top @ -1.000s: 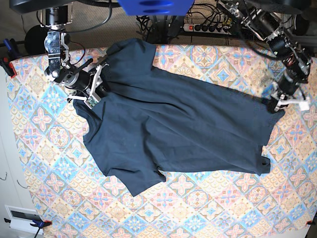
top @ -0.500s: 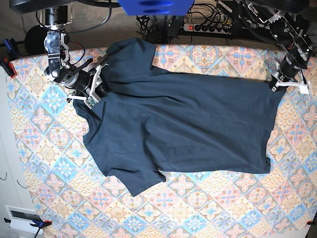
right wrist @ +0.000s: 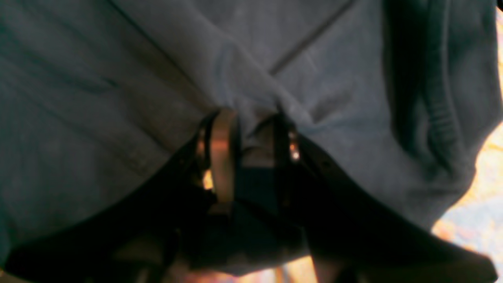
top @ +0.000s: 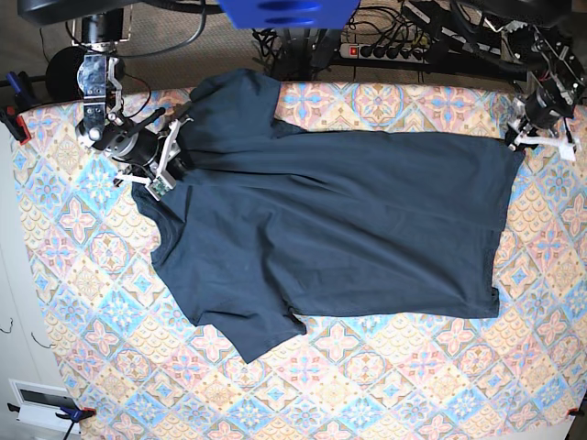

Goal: Layout the t-shirt on the table in an organized manner, then fold the t-shirt properly
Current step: 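Pull the collar corner outward with the right gripper, stretching the shirt, then hold the shirt corners with both grippers and tug them apart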

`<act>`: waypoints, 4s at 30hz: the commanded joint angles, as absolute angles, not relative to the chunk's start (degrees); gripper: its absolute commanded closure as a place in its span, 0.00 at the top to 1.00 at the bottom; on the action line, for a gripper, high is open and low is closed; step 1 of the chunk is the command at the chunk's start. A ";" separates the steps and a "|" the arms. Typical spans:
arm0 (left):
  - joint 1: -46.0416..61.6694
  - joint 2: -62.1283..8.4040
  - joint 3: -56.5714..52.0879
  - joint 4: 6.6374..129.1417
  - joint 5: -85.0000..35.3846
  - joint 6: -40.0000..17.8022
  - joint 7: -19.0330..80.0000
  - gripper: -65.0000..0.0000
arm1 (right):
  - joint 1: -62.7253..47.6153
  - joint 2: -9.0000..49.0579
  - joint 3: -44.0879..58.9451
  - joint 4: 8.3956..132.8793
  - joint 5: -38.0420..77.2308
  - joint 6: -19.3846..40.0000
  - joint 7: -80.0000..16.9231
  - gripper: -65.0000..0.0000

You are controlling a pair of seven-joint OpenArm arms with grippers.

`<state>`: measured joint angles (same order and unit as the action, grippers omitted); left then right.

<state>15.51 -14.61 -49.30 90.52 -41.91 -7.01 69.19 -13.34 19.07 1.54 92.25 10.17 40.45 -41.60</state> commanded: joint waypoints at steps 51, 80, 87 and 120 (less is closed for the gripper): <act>9.63 -14.64 -49.54 81.80 -46.20 -7.52 71.96 0.00 | -24.57 19.91 18.33 107.38 16.92 40.00 -50.24 0.25; 9.63 -18.07 -49.63 81.80 -48.66 -7.52 72.66 0.00 | -25.71 20.26 16.13 106.95 27.82 40.00 -62.55 0.42; 9.63 -18.07 -49.63 81.80 -48.66 -7.52 72.66 0.00 | -25.71 20.26 15.78 101.76 27.65 40.00 -62.11 0.42; 9.63 -18.07 -49.63 81.80 -48.66 -7.52 72.66 0.00 | -16.75 20.18 15.96 95.52 27.91 40.00 -61.85 0.09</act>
<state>9.89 -16.99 -49.36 80.97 -47.62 -7.35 73.06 -17.15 19.20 15.27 94.80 27.40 39.86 -62.41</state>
